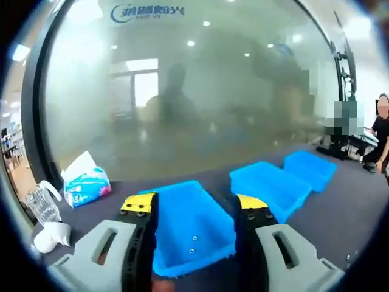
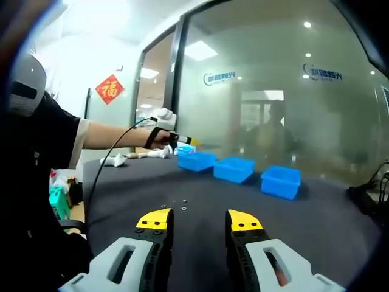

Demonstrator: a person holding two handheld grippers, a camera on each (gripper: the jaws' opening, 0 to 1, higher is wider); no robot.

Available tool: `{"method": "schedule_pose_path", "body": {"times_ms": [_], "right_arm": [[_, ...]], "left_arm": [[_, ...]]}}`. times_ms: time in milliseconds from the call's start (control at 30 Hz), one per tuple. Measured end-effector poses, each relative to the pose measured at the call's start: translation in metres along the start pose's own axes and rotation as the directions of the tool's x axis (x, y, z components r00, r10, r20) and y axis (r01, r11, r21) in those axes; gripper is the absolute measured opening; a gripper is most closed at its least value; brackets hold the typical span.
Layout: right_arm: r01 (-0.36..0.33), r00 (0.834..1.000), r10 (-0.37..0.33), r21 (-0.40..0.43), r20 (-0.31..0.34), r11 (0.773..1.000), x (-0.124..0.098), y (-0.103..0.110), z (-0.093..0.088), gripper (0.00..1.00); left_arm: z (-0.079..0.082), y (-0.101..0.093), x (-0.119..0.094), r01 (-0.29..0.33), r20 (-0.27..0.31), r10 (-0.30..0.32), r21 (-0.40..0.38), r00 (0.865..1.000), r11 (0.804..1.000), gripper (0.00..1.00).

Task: Sort the screws, nuts, and washers into the corresponding bins

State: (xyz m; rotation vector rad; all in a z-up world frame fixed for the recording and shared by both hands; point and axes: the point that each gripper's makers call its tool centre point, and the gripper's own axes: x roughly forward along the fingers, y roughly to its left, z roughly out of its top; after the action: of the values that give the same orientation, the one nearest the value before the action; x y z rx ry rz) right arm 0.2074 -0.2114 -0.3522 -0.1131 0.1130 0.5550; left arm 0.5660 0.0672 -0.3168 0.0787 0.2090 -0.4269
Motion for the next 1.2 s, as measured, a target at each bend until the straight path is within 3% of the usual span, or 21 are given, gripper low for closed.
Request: {"method": "schedule_pose_path", "body": {"times_ms": [233,400,500,567,633,700,900,1067,1200], "right_arm": [[-0.002,1.000,0.002,-0.003,0.006,1.000,0.001,0.001,0.003,0.31],[-0.006,1.000,0.006,-0.006,0.013,1.000,0.003,0.003,0.006,0.31],[-0.009,1.000,0.010,-0.011,0.014,1.000,0.004,0.005,0.007,0.31],[-0.011,1.000,0.011,-0.010,0.015,1.000,0.004,0.006,0.007,0.31],[-0.012,1.000,0.012,-0.009,0.017,1.000,0.004,0.006,0.007,0.31],[-0.013,1.000,0.013,-0.007,0.016,1.000,0.004,0.007,0.007,0.31],[-0.013,1.000,0.013,-0.003,0.015,1.000,0.004,0.007,0.007,0.31],[-0.018,1.000,0.018,-0.003,0.015,1.000,0.004,0.009,0.007,0.31],[-0.017,1.000,0.017,-0.002,0.018,1.000,0.004,0.010,0.008,0.31]], "left_arm": [[0.006,-0.019,-0.026,0.061,0.043,-0.060,-0.009,0.997,0.998,0.48],[0.013,-0.041,-0.062,0.128,0.088,-0.127,-0.007,0.988,0.992,0.47],[0.011,-0.060,-0.086,0.198,0.090,-0.199,0.021,0.976,0.980,0.47],[0.003,-0.083,-0.119,0.239,0.092,-0.242,0.049,0.966,0.970,0.47],[0.002,-0.090,-0.131,0.271,0.097,-0.275,0.052,0.957,0.961,0.47],[-0.004,-0.105,-0.156,0.300,0.101,-0.306,0.068,0.947,0.951,0.47],[-0.019,-0.117,-0.201,0.367,0.096,-0.377,0.109,0.921,0.924,0.47],[-0.027,-0.106,-0.225,0.364,0.094,-0.376,0.120,0.922,0.924,0.47],[-0.029,-0.107,-0.243,0.381,0.116,-0.393,0.113,0.912,0.918,0.47]]}}
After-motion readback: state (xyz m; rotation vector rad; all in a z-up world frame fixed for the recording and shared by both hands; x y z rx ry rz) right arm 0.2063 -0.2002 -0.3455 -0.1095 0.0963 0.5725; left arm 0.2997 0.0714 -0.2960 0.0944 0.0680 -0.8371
